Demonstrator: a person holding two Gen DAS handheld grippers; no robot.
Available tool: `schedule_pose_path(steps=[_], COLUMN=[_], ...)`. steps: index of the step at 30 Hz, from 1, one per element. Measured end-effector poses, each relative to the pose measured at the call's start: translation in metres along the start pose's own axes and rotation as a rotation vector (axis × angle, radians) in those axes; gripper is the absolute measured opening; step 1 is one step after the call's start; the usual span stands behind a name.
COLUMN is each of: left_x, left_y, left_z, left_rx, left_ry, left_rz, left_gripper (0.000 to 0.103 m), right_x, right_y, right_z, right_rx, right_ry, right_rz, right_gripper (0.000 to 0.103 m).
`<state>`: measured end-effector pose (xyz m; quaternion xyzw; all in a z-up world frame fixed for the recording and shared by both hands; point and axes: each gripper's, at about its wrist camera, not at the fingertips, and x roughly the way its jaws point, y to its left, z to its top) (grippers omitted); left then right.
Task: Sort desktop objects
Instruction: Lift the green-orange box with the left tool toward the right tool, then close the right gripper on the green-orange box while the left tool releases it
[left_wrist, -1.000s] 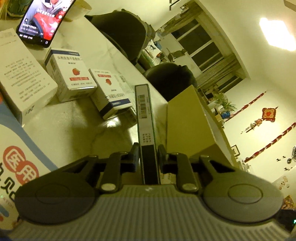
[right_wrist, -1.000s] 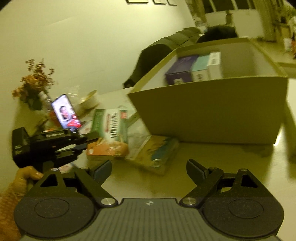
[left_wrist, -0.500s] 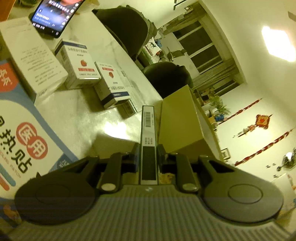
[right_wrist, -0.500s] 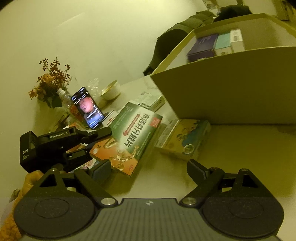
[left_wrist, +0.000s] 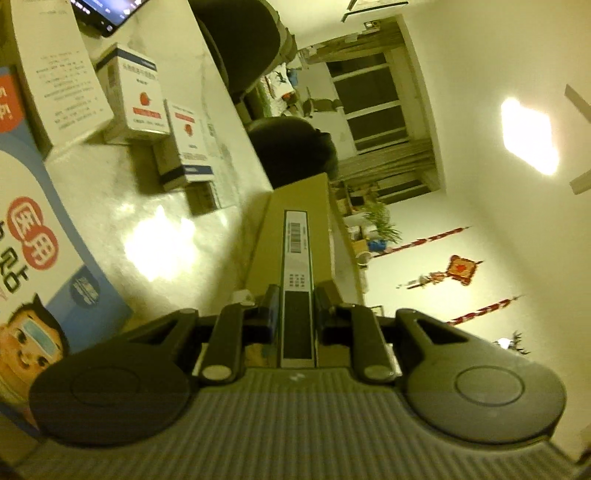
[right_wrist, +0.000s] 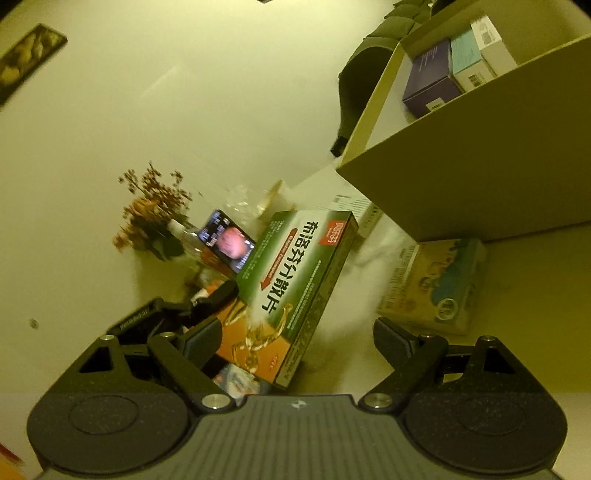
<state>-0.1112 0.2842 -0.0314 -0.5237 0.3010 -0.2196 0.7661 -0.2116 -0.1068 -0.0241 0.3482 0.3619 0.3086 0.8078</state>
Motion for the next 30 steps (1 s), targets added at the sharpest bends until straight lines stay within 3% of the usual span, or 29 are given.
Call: schedule_pose_path(steps=[8,14,17,22,30], left_x=[0.013,0.028,0.033,0.037,0.039], left_y=[-0.006,-0.006,-0.007,-0.008,-0.007], left_z=[-0.003,-0.007,-0.008,-0.008,-0.008], left_rx=[-0.04,-0.09,-0.098,-0.091,-0.11], left_ry=[0.049,0.106,0.118,0.126,0.128], left_rz=[-0.122,-0.203,-0.216,-0.221,-0.238], left_gripper=[0.017,0.017,0.017,0.017,0.018], right_x=[0.001,-0.006,-0.009,-0.015,-0.02], right_y=[-0.006,-0.01,-0.009,-0.009,-0.014], right_z=[0.01,0.014,0.015,0.018,0.021], right_rx=[0.089,0.141,0.16,0.187,0.253], right_ry=[-0.022,-0.047,-0.059,-0.083,-0.116], right_rz=[0.11,0.162,0.201,0.243,0.279], right_gripper=[0.088,0.078,0.068,0.043,0.03])
